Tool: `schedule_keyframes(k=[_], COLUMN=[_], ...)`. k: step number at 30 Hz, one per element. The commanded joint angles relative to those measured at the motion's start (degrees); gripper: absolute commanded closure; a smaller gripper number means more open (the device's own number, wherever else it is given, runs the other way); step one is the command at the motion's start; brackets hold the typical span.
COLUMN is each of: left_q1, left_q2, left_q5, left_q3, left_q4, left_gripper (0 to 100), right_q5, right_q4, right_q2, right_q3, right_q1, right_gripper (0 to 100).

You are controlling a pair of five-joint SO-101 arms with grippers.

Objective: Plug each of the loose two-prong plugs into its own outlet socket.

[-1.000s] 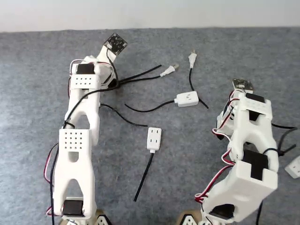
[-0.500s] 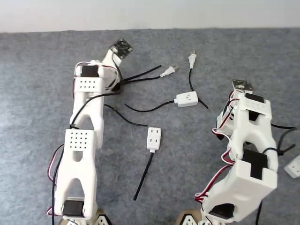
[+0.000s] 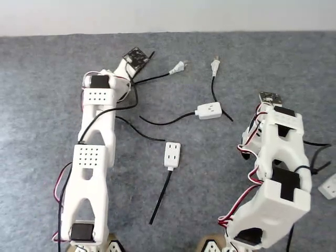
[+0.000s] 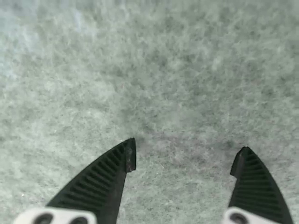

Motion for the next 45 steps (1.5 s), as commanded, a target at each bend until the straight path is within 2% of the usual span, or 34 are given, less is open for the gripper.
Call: schedule_keyframes(k=[1,4,7,17,23,32,42,45], left_q1=[-1.7,0.1,0.4,0.2,0.3,0.7,2.5,3.0], left_q2=[-0.6,-4.0,-5.9,-14.8,-19.4,-29.4,-45.1,-48.7], left_q5=[0.0,0.0,2.1,21.7,33.1,42.5,44.5,45.5], left_q3=[-10.0,-8.9,-8.8,-9.2,-5.1,12.4,40.9,51.9], left_q4=[11.3,17.7,17.9,18.1,18.2,18.2,17.7,13.6], left_gripper=[99,99,99,99,99,99,99,99], right_q5=[-0.3,-0.3,-0.3,-0.2,-0.2,-0.2,-0.2,-0.2], right_q4=[-0.8,-0.8,-0.8,-0.8,-0.8,-0.8,-0.8,-0.8], right_q2=[-0.8,-0.8,-0.8,-0.8,-0.8,-0.8,-0.8,-0.8], right_q3=[-0.5,-0.5,-0.5,-0.5,-0.5,-0.5,-0.5,-0.5], right_q1=[0.6,0.6,0.6,0.6,0.5,0.5,0.5,0.5], right_gripper=[67.5,67.5,67.5,67.5,67.5,67.5,67.5,67.5])
